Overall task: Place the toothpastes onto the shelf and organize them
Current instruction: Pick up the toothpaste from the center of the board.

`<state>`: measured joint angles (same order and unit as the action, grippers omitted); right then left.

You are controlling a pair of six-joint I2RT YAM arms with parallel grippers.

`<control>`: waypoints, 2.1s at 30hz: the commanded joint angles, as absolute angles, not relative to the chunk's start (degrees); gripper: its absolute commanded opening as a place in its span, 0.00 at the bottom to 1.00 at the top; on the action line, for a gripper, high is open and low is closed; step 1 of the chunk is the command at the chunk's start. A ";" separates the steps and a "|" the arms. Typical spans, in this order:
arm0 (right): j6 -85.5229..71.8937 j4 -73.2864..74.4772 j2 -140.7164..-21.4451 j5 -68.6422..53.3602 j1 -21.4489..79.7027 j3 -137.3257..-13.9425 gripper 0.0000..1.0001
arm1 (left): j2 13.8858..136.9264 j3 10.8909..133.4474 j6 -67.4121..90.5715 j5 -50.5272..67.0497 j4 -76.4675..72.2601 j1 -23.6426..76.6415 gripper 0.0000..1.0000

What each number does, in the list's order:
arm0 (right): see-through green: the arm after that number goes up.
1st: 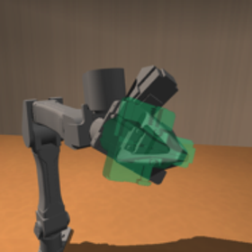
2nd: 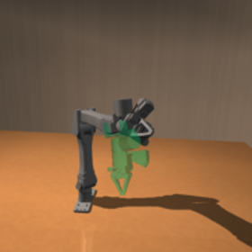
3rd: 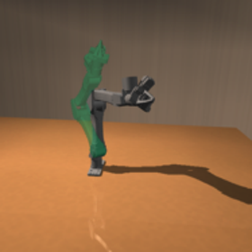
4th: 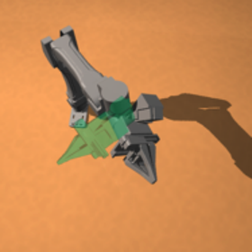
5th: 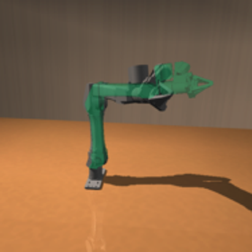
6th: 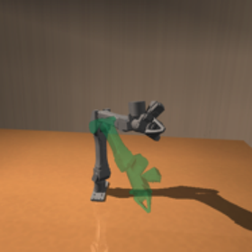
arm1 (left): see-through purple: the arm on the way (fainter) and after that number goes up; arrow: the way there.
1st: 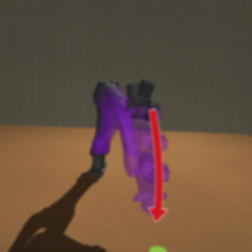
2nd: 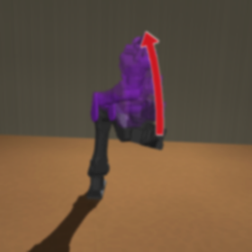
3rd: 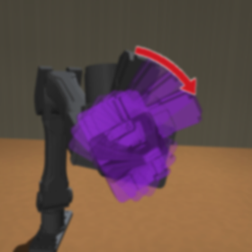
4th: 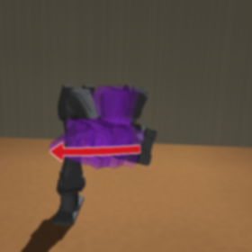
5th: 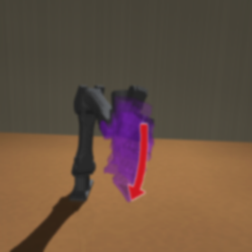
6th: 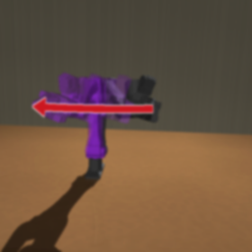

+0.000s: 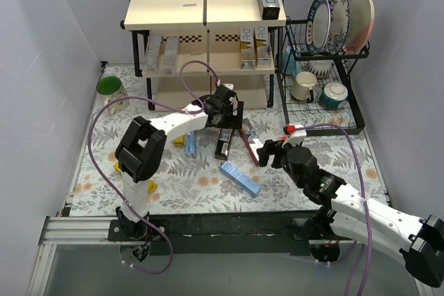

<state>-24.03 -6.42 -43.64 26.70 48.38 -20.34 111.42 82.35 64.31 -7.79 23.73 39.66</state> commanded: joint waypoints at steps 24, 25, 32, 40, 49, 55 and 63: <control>-25.83 -24.59 -49.91 6.87 48.16 -20.92 0.90 | 89.85 68.57 75.31 -14.06 15.58 39.73 0.22; -26.36 -25.65 -50.27 4.42 48.16 -21.18 0.90 | 87.21 66.38 76.54 -13.89 11.73 39.29 0.22; -32.07 -36.64 -52.73 -4.91 47.73 -23.20 0.91 | 68.75 49.59 87.35 -10.99 -6.75 37.97 0.25; -37.70 -51.49 -56.16 -13.35 47.28 -24.52 0.93 | 56.17 36.83 96.85 -8.18 -22.83 37.71 0.27; -41.22 -57.65 -62.66 -18.28 47.20 -28.47 0.93 | 52.47 33.75 99.14 -3.78 -31.28 37.71 0.27; -42.80 -61.08 -65.74 -21.52 46.93 -30.14 0.92 | 51.59 32.35 99.14 -1.15 -35.67 37.71 0.28; -45.78 -64.51 -70.13 -26.54 46.76 -32.34 0.83 | 51.07 30.15 98.70 -0.09 -40.87 37.71 0.30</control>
<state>-43.77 -58.72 -68.66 -22.98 46.94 -29.19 53.04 30.89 98.43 -1.08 -34.72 37.82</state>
